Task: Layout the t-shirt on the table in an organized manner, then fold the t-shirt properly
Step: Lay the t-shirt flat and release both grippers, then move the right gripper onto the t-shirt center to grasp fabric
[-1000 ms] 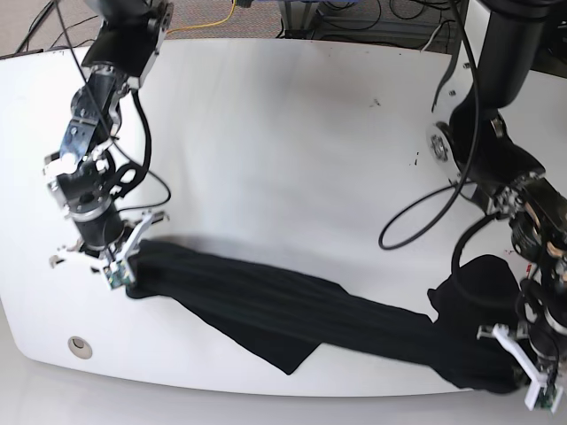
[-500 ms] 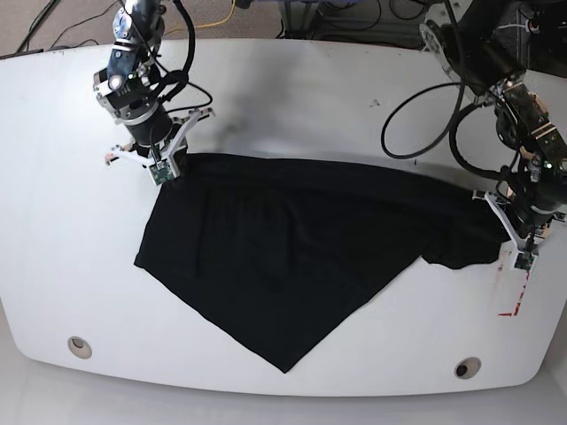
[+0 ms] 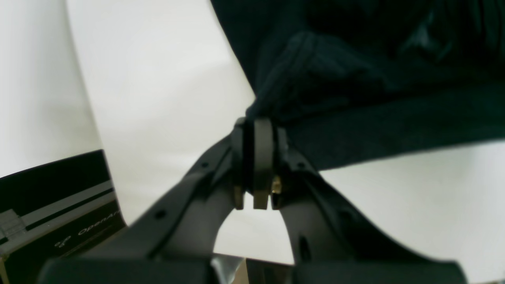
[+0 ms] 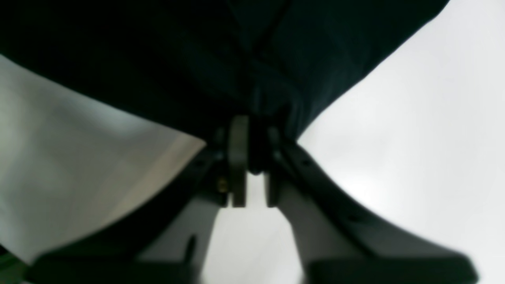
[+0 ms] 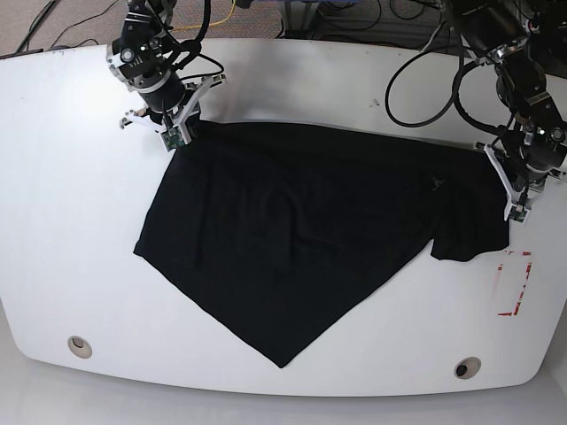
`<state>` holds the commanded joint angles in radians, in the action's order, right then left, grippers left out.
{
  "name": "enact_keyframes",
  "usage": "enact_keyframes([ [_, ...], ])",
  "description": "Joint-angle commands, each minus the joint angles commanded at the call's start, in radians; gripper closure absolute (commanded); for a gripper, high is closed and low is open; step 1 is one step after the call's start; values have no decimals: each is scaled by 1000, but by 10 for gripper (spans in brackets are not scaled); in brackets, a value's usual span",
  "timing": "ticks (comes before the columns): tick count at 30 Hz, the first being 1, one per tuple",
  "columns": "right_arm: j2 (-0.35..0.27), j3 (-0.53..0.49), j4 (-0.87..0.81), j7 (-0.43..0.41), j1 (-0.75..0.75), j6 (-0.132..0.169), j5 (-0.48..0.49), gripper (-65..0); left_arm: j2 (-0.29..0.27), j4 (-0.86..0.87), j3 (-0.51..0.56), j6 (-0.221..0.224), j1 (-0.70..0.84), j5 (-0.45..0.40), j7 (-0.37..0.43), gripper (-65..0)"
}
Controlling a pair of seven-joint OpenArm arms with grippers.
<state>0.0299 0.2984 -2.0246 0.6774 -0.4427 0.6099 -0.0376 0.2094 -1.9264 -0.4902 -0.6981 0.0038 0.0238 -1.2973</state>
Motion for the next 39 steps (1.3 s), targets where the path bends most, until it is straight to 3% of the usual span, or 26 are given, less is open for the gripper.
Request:
enact_keyframes([
  [6, 5, -2, -2, 0, -23, 0, 8, -430, 11, 0, 0, 0, 26, 0, 0, 0],
  [9, 18, 0, -2, -3, -23, 0, 6, -490, 12, 0, 0, 0, 32, 0, 0, 0],
  [16, 29, -2, -2, -6, 55, 5, 8, -472, 12, 0, 0, 0, 52, 0, 32, 0],
  [24, 69, -5, 40, 3, 261, 8, 9, -477, 12, 0, 0, 0, 80, -2, 63, 0],
  [39, 61, -187, 390, -3, 554, 8, 9, -476, 12, 3, 0, 0, 81, -2, 64, 0],
])
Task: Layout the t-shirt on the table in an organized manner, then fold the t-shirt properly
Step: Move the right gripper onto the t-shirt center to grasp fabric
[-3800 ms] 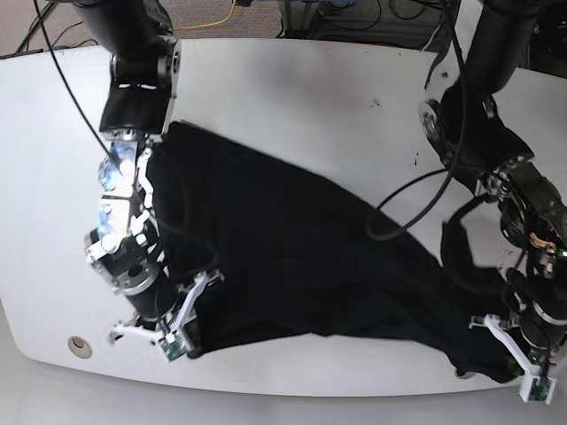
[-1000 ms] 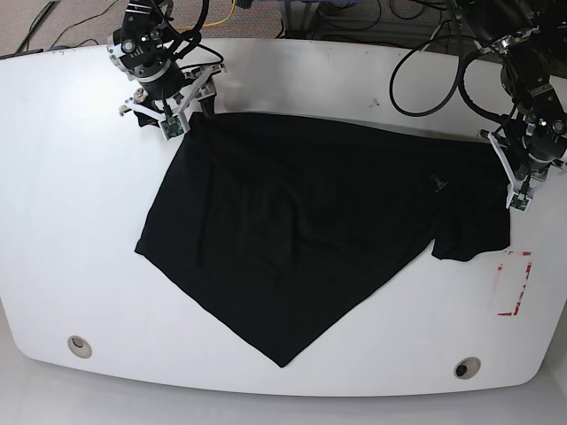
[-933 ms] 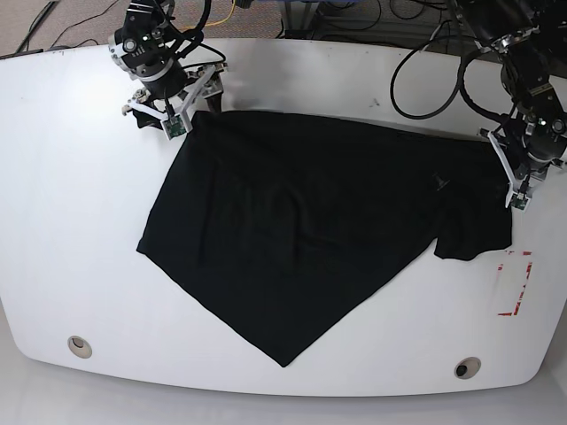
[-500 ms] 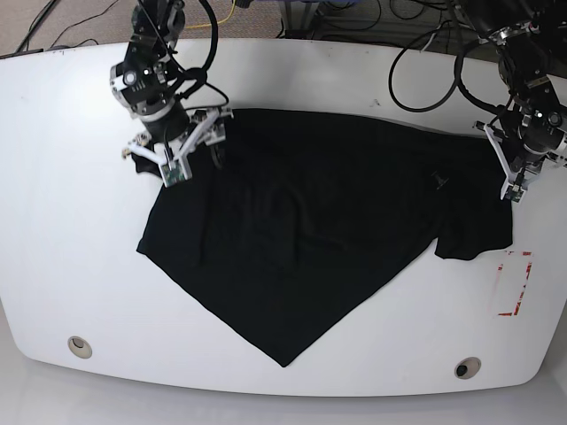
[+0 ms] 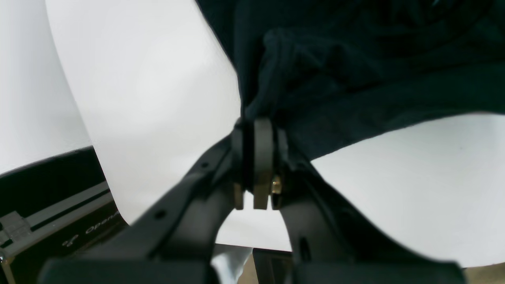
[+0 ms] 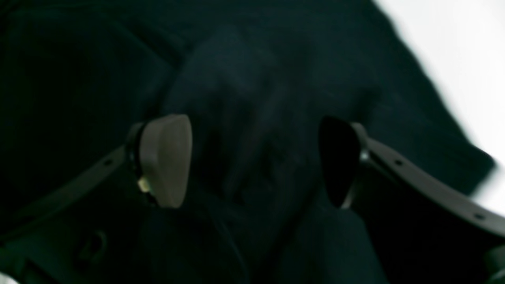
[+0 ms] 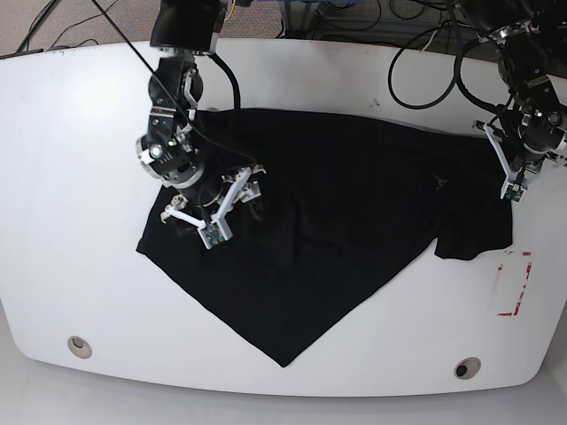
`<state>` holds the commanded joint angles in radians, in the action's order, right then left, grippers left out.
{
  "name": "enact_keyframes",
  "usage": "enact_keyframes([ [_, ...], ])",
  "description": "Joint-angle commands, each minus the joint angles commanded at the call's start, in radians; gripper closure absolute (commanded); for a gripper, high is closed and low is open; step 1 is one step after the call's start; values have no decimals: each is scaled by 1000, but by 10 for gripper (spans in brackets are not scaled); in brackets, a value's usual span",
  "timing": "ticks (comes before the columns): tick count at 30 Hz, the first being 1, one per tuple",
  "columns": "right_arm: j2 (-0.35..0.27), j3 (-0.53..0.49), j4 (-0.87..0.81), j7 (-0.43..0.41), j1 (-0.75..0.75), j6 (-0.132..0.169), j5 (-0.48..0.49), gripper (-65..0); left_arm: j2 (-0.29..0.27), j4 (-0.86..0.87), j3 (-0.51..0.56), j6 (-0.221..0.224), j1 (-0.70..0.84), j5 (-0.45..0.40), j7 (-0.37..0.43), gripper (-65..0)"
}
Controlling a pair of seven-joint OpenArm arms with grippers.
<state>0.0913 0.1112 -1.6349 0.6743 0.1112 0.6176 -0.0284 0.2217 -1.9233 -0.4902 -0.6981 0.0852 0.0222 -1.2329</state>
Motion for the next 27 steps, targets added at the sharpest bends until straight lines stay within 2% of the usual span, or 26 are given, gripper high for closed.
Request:
enact_keyframes([
  [5, 5, -94, 81, -2, 61, 0, 0, -476, 0, 0, 2, 0, 0, -2, 0, 0],
  [11, 32, -149, 201, -9, 143, 0, 0, -476, -3, 0, 3, 0, 0, -2, 2, 0],
  [27, 38, -227, 542, -181, 287, 0, 0, -476, -6, 0, 6, 0, -2, -2, 2, 0],
])
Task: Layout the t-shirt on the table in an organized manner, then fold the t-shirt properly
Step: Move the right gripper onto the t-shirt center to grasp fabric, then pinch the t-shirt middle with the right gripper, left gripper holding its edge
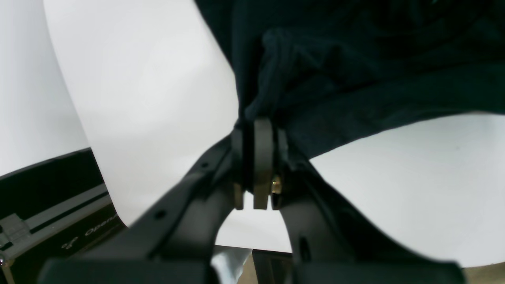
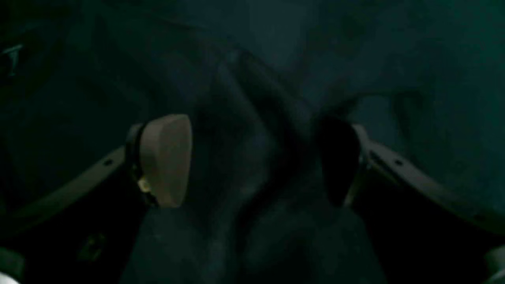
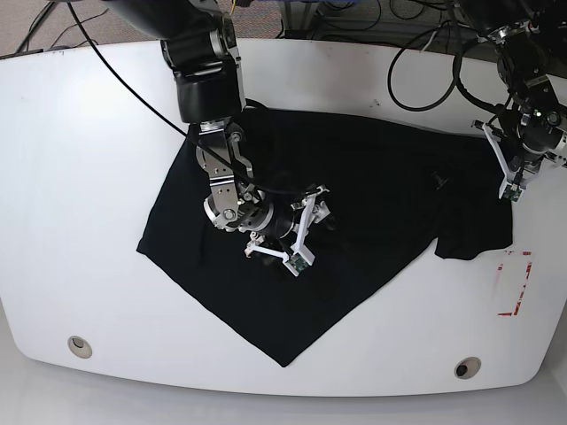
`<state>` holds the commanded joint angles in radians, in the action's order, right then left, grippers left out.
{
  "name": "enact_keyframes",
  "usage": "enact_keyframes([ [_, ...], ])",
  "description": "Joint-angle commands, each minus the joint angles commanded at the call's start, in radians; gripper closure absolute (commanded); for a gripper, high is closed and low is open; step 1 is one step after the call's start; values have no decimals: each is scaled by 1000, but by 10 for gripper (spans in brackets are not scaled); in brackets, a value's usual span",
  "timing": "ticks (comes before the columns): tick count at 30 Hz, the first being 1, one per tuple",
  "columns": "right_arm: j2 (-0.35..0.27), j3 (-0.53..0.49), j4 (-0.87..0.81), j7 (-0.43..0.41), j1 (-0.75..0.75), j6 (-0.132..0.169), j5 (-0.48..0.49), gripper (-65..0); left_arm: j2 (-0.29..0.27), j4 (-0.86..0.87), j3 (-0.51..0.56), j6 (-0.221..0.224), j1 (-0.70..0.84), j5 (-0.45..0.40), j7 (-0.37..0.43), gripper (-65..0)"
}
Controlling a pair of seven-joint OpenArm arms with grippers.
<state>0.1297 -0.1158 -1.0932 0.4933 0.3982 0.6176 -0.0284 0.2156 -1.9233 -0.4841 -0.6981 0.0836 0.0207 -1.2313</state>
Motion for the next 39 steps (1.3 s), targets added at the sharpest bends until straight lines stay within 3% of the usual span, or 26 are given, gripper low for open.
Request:
enact_keyframes([
  [15, 15, -21, 115, -52, 12, 0, 0, -468, -2, 0, 0, 0, -3, 0, 2, 0],
  [17, 17, -21, 117, -52, 11, 0, 0, -433, -2, 0, 0, 0, -5, 0, 2, 0],
  [20, 18, -21, 115, -52, 9, 0, 0, -315, -2, 0, 0, 0, -5, 0, 2, 0],
  [21, 18, -21, 114, -52, 9, 0, 0, -222, -2, 0, 0, 0, -5, 0, 2, 0],
  [23, 18, -21, 112, -52, 9, 0, 0, -122, -2, 0, 0, 0, -5, 0, 2, 0],
  [24, 18, -21, 110, -52, 9, 0, 0, -40, -2, 0, 0, 0, -5, 0, 2, 0],
  [25, 18, -21, 110, -52, 9, 0, 0, -11, -2, 0, 0, 0, -5, 0, 2, 0],
  [34, 18, -21, 48, -43, -11, 0, -2, 0, -2, 0, 2, 0, -6, 0, 2, 0],
  [39, 14, -21, -107, 25, -71, 0, -6, 0, -2, 0, 2, 0, -6, 0, 2, 0],
])
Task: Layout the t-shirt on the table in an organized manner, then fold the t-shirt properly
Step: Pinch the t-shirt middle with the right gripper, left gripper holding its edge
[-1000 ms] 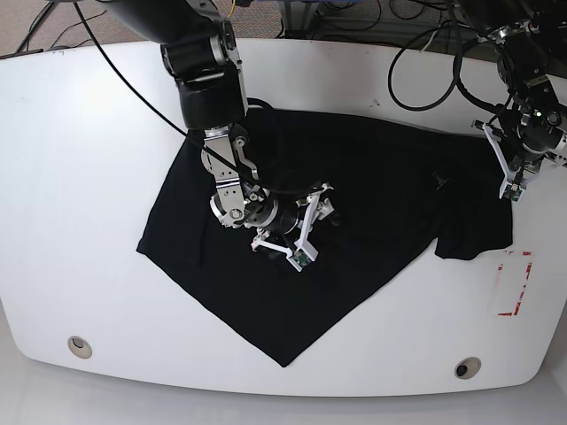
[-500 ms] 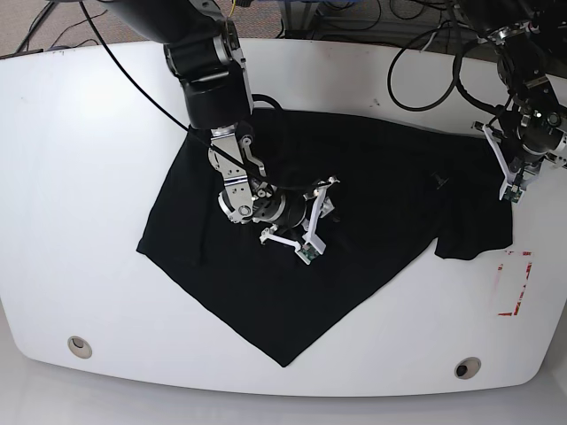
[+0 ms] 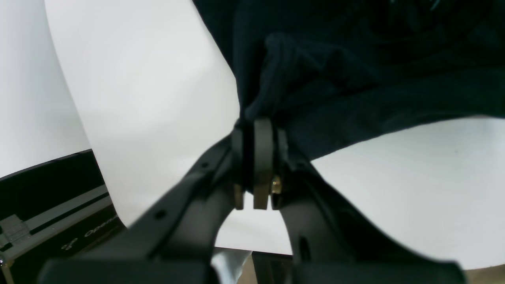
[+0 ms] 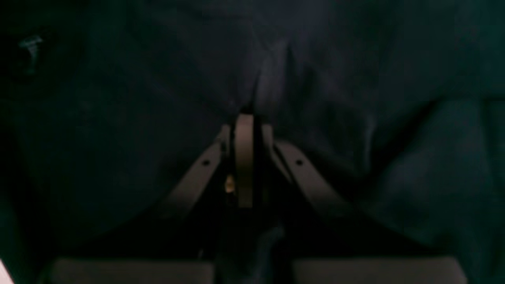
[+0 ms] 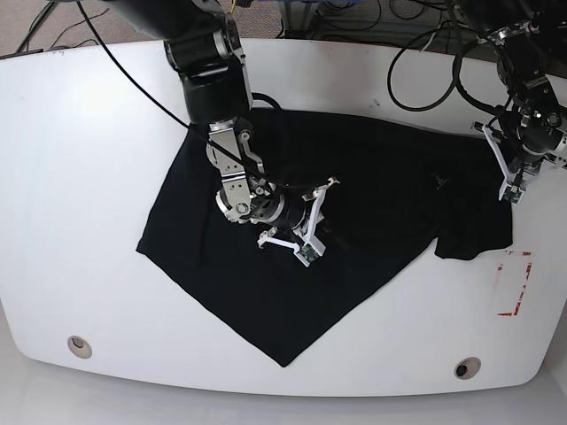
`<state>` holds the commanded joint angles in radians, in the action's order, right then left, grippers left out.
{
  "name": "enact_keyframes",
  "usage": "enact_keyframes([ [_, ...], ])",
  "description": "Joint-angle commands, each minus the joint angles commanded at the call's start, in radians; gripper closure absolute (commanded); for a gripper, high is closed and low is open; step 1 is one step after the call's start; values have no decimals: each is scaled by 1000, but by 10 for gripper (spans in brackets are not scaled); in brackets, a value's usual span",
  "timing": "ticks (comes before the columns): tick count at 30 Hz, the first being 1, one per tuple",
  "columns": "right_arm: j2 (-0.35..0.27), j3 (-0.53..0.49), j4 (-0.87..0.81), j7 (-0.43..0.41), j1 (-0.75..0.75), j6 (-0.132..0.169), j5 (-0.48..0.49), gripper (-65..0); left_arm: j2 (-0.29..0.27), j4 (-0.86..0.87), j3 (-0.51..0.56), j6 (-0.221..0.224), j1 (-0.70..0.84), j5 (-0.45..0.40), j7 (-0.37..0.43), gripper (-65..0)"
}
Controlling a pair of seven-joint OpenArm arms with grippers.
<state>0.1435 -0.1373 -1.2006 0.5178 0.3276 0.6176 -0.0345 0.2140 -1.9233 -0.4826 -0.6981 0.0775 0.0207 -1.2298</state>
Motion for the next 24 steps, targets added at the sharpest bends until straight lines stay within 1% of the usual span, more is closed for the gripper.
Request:
enact_keyframes([
  [2, 0, 0, -84, 40, -34, 0, -2, 0, 0, 0, 0, 0, 0, 0, 2, 0],
  [13, -2, 0, -439, 187, -186, 0, -2, 0, 0, 0, 0, 0, 0, 2, 2, 0],
  [17, -3, 0, -525, 207, -238, 0, -3, 0, -2, 0, 2, 0, -2, 2, 2, 0],
  [19, -23, 0, -559, 210, -270, 0, -3, 0, -2, 0, 17, 0, -2, 2, 2, 0],
  [24, -35, 0, -568, 210, -313, 0, -2, 0, -2, 0, 26, 0, -2, 2, 2, 0],
])
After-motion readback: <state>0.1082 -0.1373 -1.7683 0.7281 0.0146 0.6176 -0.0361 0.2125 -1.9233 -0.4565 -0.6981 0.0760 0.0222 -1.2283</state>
